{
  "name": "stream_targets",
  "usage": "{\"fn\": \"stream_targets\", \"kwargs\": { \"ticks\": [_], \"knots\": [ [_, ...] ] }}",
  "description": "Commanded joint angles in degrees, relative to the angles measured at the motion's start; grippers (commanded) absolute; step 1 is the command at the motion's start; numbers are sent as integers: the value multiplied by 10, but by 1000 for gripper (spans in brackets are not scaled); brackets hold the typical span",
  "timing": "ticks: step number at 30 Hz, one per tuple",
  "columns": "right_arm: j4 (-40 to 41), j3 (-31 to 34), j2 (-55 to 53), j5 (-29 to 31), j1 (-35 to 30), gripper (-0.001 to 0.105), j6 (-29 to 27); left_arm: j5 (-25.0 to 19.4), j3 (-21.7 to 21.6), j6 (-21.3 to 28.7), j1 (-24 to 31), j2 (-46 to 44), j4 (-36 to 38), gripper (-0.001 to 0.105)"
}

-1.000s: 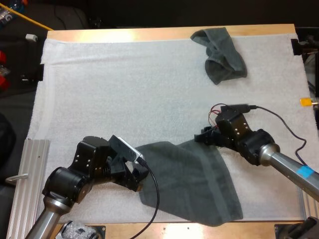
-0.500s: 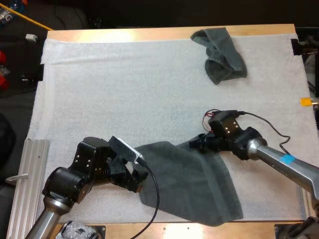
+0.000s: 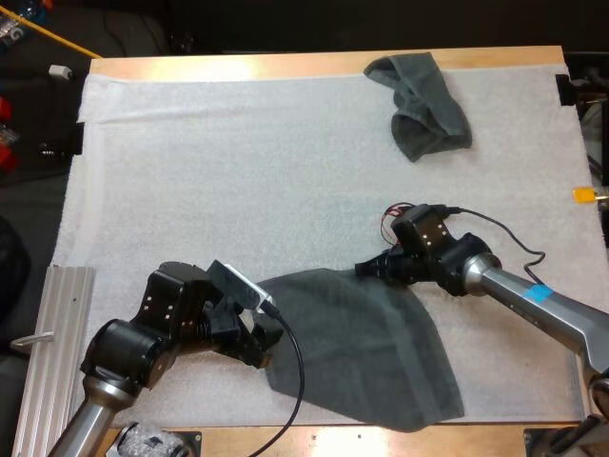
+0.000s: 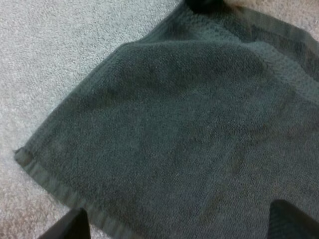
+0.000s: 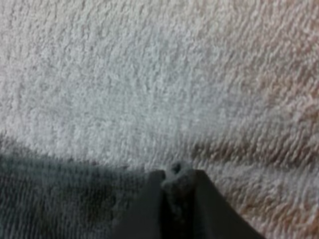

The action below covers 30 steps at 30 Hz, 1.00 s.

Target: Pick towel from pile, fold and stack

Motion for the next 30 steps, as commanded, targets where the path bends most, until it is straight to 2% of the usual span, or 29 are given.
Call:
{"fn": "stream_targets", "kwargs": {
  "ticks": [1, 4, 6, 9, 16, 19, 23, 30],
  "knots": [
    [12, -4, -9, 5, 0, 0, -5, 4, -1, -5, -3, 1, 2, 69],
    [29, -4, -38, 66, 0, 0, -5, 4, -1, 5, -3, 1, 2, 69],
    [44, -4, -68, 127, 0, 0, -5, 4, -1, 27, -3, 1, 2, 69],
    [58, -4, -106, 184, 0, 0, -5, 0, -1, 59, -3, 1, -1, 69],
    [80, -4, -128, 189, 0, 0, -15, -5, -1, 68, -3, 59, -52, 69],
    [91, -2, -128, 189, 0, 0, -15, -6, -1, 64, -3, 117, -88, 69],
    [100, -2, -128, 189, 0, 0, -15, -33, -2, 49, -3, 202, -152, 69],
    [119, -2, -128, 188, 0, 0, -15, -48, -43, 46, -3, 333, -218, 69]
  ]
}}
